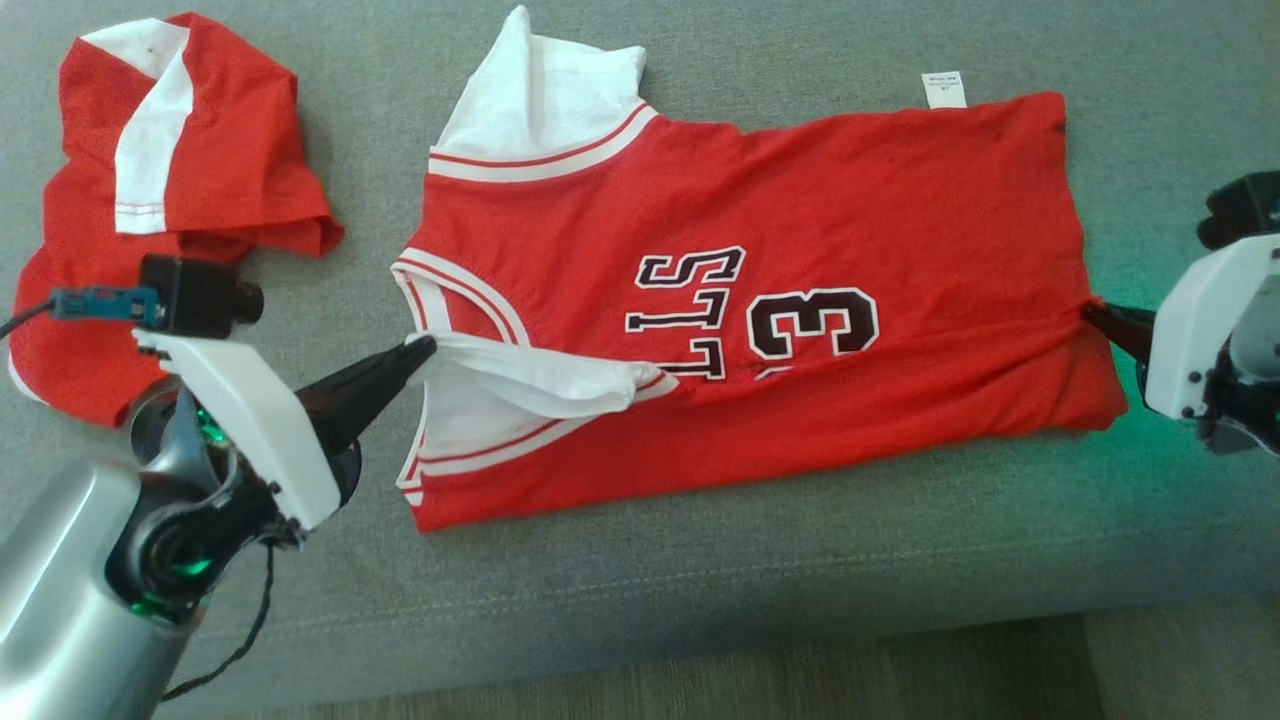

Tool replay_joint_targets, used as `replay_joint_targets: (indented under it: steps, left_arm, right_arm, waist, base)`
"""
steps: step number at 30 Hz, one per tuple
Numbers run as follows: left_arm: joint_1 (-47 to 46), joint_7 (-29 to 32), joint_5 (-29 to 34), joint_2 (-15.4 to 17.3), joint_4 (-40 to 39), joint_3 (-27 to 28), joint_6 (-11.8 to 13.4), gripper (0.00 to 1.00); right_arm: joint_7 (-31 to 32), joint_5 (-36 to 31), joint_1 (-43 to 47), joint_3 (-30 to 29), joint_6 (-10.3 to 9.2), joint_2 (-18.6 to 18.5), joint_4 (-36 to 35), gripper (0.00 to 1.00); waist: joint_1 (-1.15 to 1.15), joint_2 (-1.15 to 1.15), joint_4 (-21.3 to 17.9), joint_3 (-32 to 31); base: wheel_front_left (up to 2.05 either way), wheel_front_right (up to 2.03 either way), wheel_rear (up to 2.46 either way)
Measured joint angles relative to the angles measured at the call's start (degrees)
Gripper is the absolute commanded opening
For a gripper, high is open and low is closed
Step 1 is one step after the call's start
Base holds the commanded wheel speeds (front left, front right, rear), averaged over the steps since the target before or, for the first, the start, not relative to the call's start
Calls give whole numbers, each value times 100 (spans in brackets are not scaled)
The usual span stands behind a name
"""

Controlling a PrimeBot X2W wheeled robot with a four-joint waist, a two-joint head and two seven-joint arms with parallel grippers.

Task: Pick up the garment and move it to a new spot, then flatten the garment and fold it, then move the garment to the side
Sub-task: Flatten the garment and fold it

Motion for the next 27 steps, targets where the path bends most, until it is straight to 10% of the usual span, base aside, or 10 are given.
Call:
replay_joint_targets:
  steps: [1,27]
  left_arm:
    - [-7,-33,15,-27,44,2,20,100]
    - [1318,-4121,2301,-1085,-197,934,1385,100]
  right_arm:
    - [-26,1,-4,-1,0,9,63,100]
    - [-4285,-1808,607,-755,0,948,-438,100]
  waist:
    - [0,0,0,0]
    - [0,0,-235,-926]
  base:
    - [0,0,0]
    - [0,0,0]
